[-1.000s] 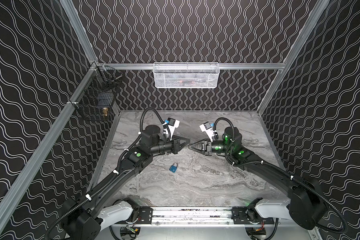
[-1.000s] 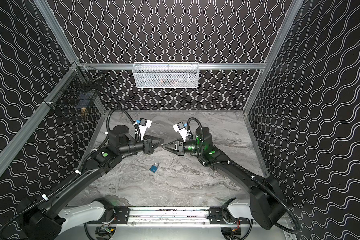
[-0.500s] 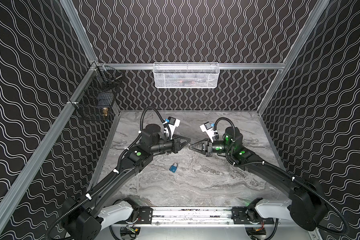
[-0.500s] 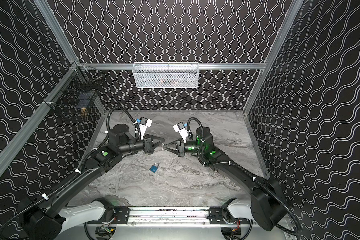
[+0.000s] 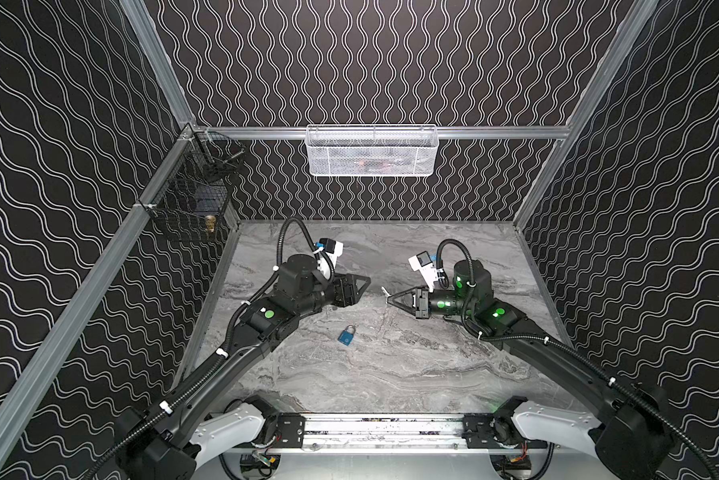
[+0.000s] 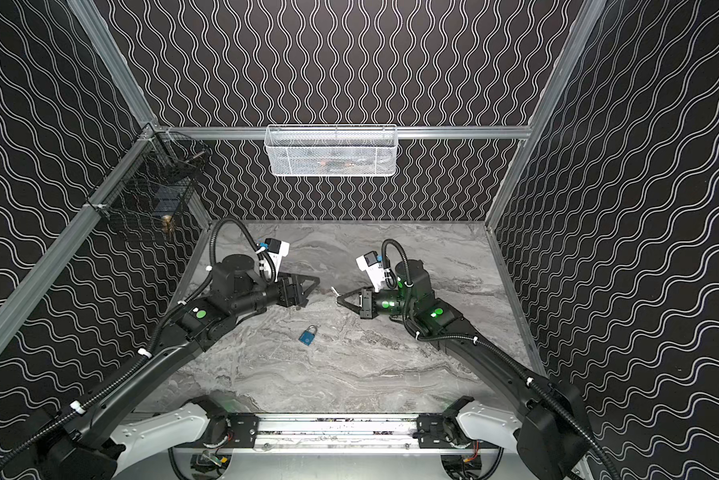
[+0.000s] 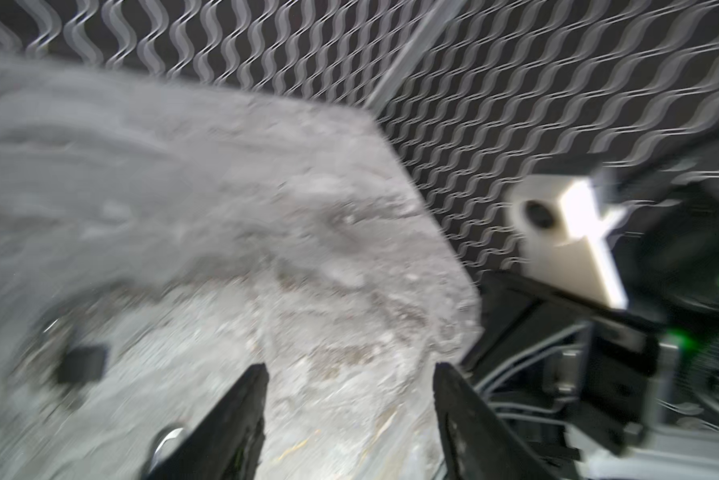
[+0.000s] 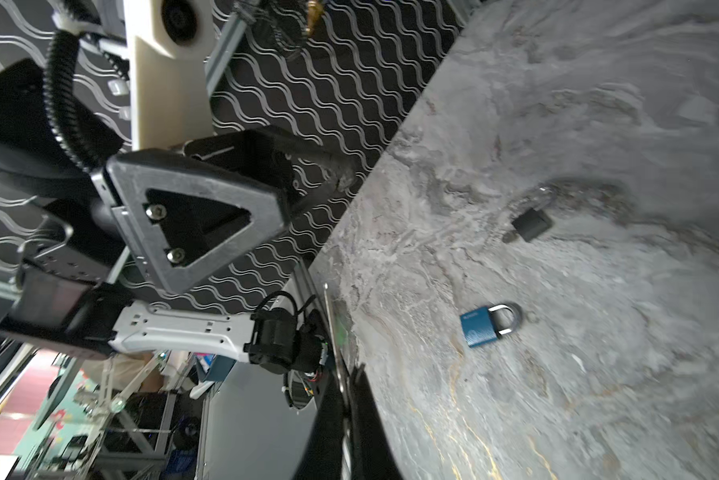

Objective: Unlock with the key
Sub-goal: 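Lower the left gripper over the blue padlock while the right arm lowers the key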

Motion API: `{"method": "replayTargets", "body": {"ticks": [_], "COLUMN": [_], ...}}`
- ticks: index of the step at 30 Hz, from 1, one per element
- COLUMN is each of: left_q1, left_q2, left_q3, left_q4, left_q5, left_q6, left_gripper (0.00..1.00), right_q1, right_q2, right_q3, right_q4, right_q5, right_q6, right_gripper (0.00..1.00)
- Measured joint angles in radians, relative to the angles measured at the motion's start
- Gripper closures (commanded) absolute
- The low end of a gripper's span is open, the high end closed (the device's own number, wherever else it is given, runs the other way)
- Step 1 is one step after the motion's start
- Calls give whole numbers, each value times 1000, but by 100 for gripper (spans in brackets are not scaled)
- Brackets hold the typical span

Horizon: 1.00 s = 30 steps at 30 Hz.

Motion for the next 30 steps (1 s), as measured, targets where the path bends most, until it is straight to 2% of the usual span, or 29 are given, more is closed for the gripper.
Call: {"method": "replayTargets", "body": {"ticks": [10,20,30], "left_q1": [-11,-64,-112], "left_q2": [187,384,534], "left_q3": [-50,-75,-36], "left_q4": [-216,-226,-207], "left_q5": [-161,-229,-256], "left_q6": [0,0,0], "left_gripper": [26,24,25], "right_q1": [29,91,93], "right_q2": [-42,-26,-54], "right_q3": [-175,-263,-289], "right_q4": [-51,-6,0], "right_q5": [134,202,256], "right_q6": [111,243,279], "right_gripper": [100,100,100]}}
